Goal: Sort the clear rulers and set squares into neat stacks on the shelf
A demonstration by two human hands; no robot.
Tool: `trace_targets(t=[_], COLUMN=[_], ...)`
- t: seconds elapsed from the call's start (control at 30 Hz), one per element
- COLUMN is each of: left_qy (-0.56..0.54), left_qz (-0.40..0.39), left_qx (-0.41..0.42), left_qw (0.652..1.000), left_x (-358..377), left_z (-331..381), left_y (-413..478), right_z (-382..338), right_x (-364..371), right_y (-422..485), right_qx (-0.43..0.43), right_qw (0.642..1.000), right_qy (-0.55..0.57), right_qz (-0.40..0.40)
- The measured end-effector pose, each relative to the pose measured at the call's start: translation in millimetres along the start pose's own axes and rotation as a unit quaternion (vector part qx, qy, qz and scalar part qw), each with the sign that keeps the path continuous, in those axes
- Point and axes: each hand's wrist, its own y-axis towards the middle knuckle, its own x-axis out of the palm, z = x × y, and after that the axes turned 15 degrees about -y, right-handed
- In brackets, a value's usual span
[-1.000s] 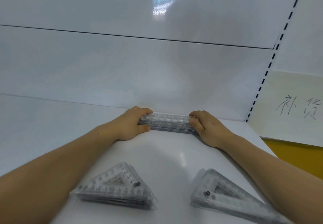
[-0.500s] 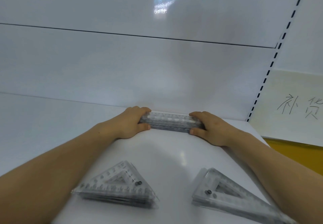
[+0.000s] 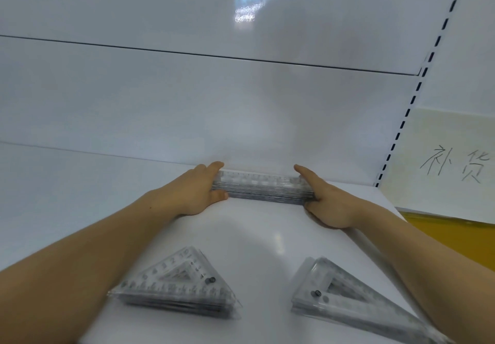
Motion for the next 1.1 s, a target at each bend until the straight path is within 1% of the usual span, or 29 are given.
trace_targets(t=[0.03,0.13,0.27,0.4,0.57,0.73,0.93,1.0,1.1], left_qy=[-0.002,-0.055,-0.039,-0.058,-0.114,-0.139,-0.14,-0.129,-0.104], left_qz=[-0.003,-0.003,-0.017,-0.002,0.006,0.004,0.028,0.019,-0.011], left_qx=[0.0,-0.016,0.013,0.026,0.022,0.002,0.008,0.006,-0.026], left_qw=[1.0,0.998,0.999,0.998,0.993,0.99,0.99,0.991,0.994], left_x=[-0.8,-5.8,-8.1,-6.1,-7.1,-10.2,-10.2,-13.2,-24.8], left_z=[1.0,-4.4,-13.6,-15.6,-15.4,-15.2,-13.5,-12.6,-11.3], left_y=[-0.4,-0.5,1.3,2.2,0.4,-2.4,-3.4,-5.0,-7.9], right_z=[0.7,0.8,-2.1,-2.9,3.7,5.1,4.1,4.2,2.1], right_x=[0.4,0.8,3.8,6.1,2.5,-0.5,-1.9,-3.9,-9.9], right_y=[0.5,0.8,7.7,11.0,5.3,3.9,3.0,1.7,-0.9], right_qx=[0.002,0.01,0.006,0.002,0.004,0.003,0.003,0.007,0.014], right_qw=[1.0,0.997,0.995,0.993,0.996,0.994,0.994,0.996,0.998], right_qy=[0.016,0.057,0.021,0.023,0.007,-0.01,-0.014,-0.006,-0.003], right_qz=[0.014,0.059,0.097,0.113,0.085,0.108,0.106,0.09,0.064])
